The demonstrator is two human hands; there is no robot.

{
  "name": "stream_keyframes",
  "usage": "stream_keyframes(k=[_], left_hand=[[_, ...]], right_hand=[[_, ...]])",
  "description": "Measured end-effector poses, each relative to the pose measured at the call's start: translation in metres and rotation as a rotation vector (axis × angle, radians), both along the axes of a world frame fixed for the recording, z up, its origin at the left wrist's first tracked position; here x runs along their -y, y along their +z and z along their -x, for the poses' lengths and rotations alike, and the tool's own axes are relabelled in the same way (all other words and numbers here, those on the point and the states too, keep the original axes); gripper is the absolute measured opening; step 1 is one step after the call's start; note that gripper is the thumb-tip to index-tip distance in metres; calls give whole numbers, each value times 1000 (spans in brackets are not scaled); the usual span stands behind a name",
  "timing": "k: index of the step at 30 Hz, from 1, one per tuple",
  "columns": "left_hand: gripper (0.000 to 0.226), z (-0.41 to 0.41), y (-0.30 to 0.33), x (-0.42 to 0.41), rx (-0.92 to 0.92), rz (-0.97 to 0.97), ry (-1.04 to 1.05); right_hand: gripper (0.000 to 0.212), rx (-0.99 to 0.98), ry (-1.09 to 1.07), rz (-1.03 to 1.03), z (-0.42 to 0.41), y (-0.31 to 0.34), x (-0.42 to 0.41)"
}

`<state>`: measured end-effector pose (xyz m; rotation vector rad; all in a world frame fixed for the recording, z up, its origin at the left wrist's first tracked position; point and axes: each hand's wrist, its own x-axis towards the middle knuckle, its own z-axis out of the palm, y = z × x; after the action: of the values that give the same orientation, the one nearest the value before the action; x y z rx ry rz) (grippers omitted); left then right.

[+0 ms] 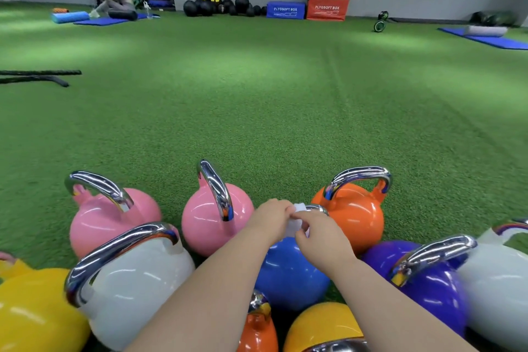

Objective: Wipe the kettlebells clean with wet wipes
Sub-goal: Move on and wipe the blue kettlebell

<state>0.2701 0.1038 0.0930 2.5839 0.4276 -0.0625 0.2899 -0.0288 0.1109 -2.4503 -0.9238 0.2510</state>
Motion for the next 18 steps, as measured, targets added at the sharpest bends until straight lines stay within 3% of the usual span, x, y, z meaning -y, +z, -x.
stream_keyframes(k=[4,9,13,18], left_hand=[[26,-10,4,6,-32,35,-4],[45,-19,8,15,-122,-124,-1],[60,-17,9,5,-163,78,42],[55,-6,-9,-13,-147,465,340]], right_hand=[[28,-218,-259,-188,-7,-5,-5],[31,-678,-584,-439,-13,-13,-9],[27,-856,-668,-533,-11,-15,-10],[34,-1102,-642,-457,-9,-11,-12]])
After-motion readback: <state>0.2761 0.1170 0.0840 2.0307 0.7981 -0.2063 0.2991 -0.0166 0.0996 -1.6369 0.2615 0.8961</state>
